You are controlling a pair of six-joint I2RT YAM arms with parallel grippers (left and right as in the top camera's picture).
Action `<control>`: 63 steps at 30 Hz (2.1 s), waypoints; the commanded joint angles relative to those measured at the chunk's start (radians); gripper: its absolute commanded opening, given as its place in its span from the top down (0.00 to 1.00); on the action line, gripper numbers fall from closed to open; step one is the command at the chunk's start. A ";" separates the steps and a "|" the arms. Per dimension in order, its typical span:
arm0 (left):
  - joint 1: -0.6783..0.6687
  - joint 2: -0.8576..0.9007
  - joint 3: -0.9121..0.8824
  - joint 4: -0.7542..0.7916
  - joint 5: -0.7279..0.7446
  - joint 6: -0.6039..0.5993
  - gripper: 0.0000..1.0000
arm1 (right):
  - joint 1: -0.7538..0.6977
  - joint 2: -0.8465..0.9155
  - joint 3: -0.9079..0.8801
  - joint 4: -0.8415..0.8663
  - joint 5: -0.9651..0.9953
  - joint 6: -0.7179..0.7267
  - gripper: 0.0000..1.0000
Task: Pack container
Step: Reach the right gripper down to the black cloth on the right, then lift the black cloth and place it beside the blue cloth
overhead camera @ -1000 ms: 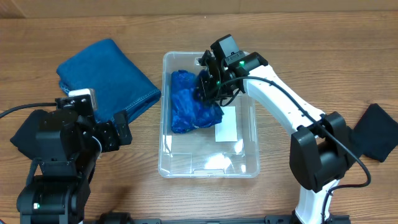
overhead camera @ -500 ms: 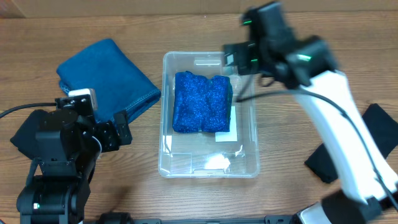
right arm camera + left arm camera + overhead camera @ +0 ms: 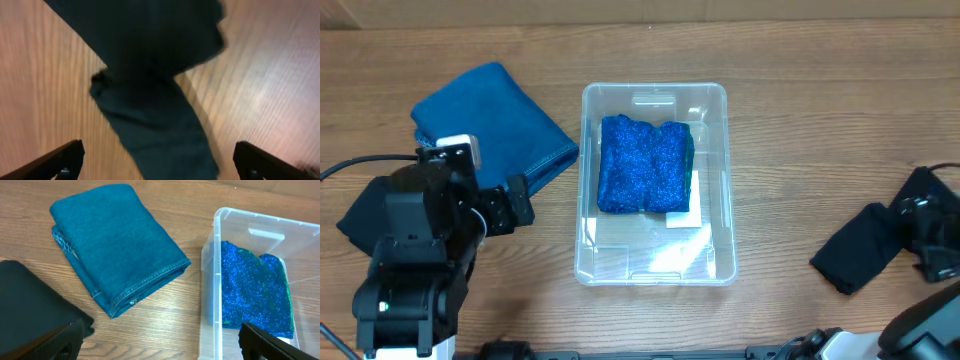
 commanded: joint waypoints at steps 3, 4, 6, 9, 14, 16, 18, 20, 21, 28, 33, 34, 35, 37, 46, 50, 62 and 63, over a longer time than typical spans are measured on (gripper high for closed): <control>0.005 0.010 0.023 0.005 -0.013 0.005 0.00 | -0.003 -0.015 -0.291 0.233 -0.085 -0.043 0.00; 0.005 0.010 0.023 0.005 -0.013 0.005 0.00 | -0.003 -0.015 -0.338 0.290 -0.111 -0.043 0.00; 0.005 0.010 0.023 0.005 -0.013 0.005 0.00 | -0.003 -0.015 -0.412 0.406 -0.163 -0.072 0.00; 0.005 0.010 0.023 0.005 -0.013 0.005 0.00 | -0.002 -0.014 -0.497 0.539 -0.270 -0.116 0.00; 0.005 0.010 0.023 0.005 -0.013 0.005 0.00 | -0.002 -0.015 -0.521 0.537 -0.330 -0.119 0.44; 0.005 0.010 0.023 0.005 -0.013 0.005 0.00 | -0.002 -0.015 -0.520 0.535 -0.393 -0.130 0.54; 0.005 0.010 0.023 0.005 -0.013 0.005 0.00 | -0.001 -0.015 -0.513 0.540 -0.493 -0.164 0.83; 0.005 0.010 0.023 0.005 -0.013 0.005 0.00 | 0.015 -0.017 -0.471 0.532 -0.610 -0.190 0.96; 0.005 0.010 0.023 0.005 -0.013 0.005 0.00 | 0.033 -0.024 -0.438 0.518 -0.679 -0.212 0.96; 0.005 0.010 0.023 0.006 -0.013 0.005 0.00 | 0.407 -0.214 0.066 0.205 -0.791 -0.333 0.96; 0.005 0.010 0.023 0.005 -0.013 0.005 0.00 | 0.894 -0.261 0.324 0.163 -0.532 -0.308 0.96; 0.005 0.010 0.023 0.005 -0.013 0.005 0.00 | 0.978 -0.247 0.324 0.167 -0.436 -0.270 0.96; 0.005 0.010 0.023 0.005 -0.013 0.005 0.00 | 1.049 -0.223 0.324 0.170 -0.365 -0.250 0.96; 0.005 0.010 0.023 0.005 -0.012 0.005 0.00 | 1.157 -0.152 0.324 0.183 -0.266 -0.194 0.96; 0.005 0.010 0.023 0.005 -0.010 0.005 0.00 | 1.229 0.233 0.324 0.272 -0.113 -0.108 0.84; 0.005 0.010 0.023 0.005 -0.010 0.005 0.00 | 1.230 0.221 0.326 0.251 0.060 -0.105 0.25; 0.005 0.010 0.023 0.000 -0.010 0.005 0.00 | 0.968 -0.239 0.486 0.063 0.278 -0.016 0.00; 0.005 0.010 0.023 0.000 -0.010 0.005 0.00 | 0.894 -0.247 0.486 0.029 0.278 0.001 0.00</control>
